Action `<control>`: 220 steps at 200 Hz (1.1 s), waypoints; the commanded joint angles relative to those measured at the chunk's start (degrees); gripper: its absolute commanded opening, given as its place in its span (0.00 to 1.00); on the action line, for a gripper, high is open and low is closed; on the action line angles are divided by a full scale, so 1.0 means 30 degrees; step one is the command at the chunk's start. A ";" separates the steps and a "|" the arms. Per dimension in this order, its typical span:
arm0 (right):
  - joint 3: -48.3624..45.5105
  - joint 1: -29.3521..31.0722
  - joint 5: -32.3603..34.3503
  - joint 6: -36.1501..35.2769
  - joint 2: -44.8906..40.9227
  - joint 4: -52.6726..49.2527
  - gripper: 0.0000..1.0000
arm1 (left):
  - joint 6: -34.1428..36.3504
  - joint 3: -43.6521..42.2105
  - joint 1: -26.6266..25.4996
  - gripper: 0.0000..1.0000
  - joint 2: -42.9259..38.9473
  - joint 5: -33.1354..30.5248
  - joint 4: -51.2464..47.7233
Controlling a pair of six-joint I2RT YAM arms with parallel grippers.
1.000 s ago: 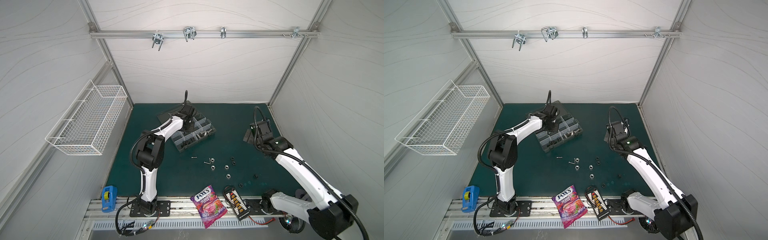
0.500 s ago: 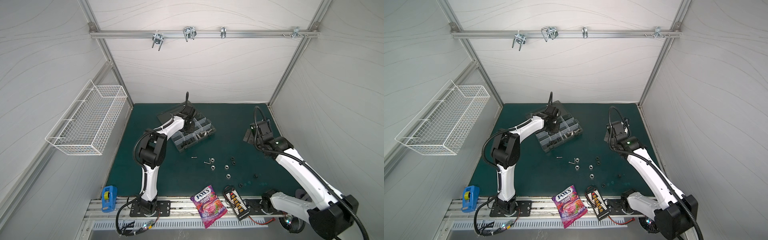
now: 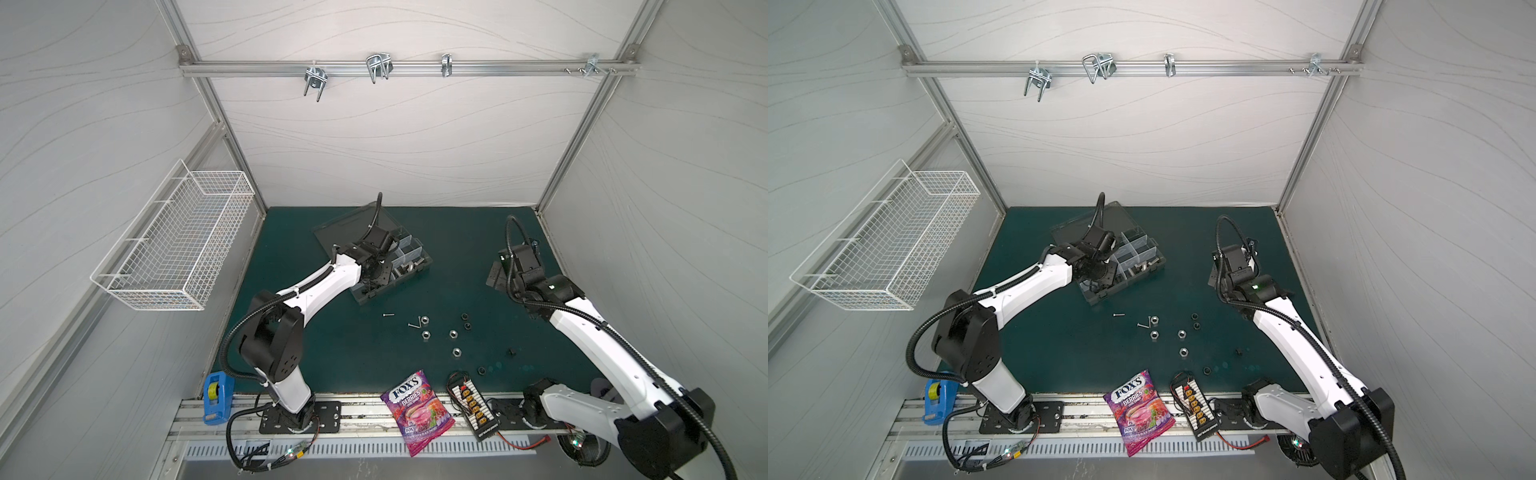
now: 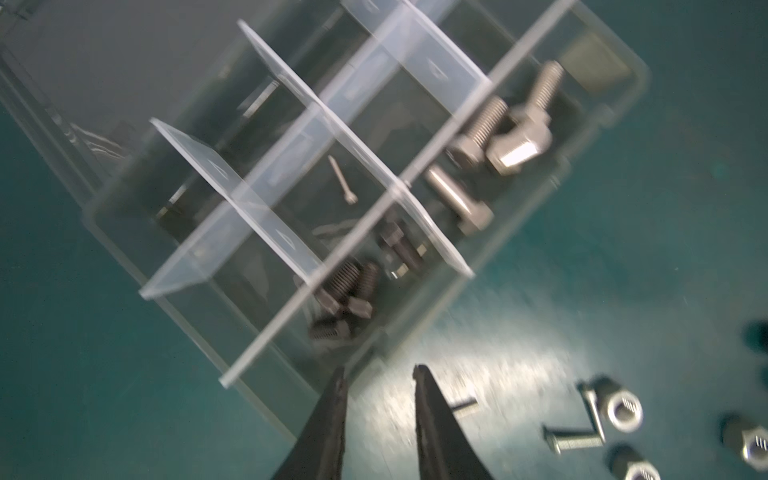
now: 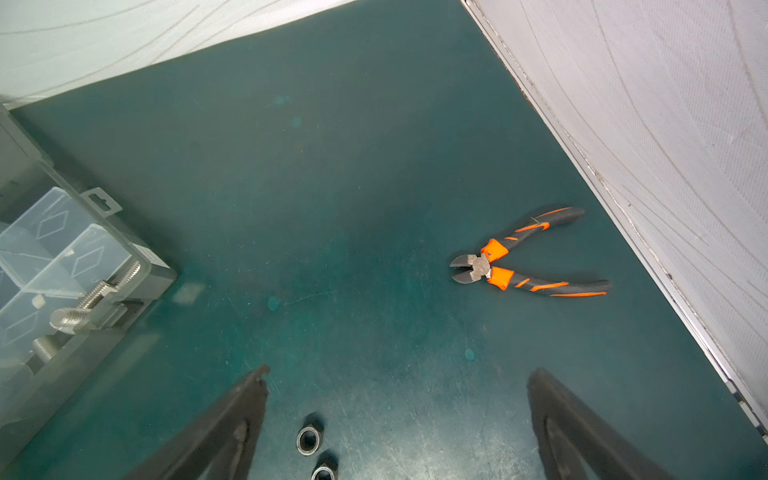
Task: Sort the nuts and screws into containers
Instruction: 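Return the left gripper to the loose screws and grasp another small screw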
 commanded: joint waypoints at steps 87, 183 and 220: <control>-0.0292 -0.0146 0.0493 -0.0343 -0.0668 0.0253 0.99 | 0.1186 -0.2174 -0.2529 0.33 0.1647 -0.0326 0.0712; -0.0405 -0.0221 0.0980 -0.0374 -0.0896 0.0326 0.99 | 0.2468 -0.1591 -0.2689 0.36 0.3406 0.0808 0.0472; -0.0467 -0.0294 0.1162 -0.0367 -0.0955 0.0267 0.99 | 0.2428 -0.1449 -0.2712 0.35 0.4029 0.0940 0.0442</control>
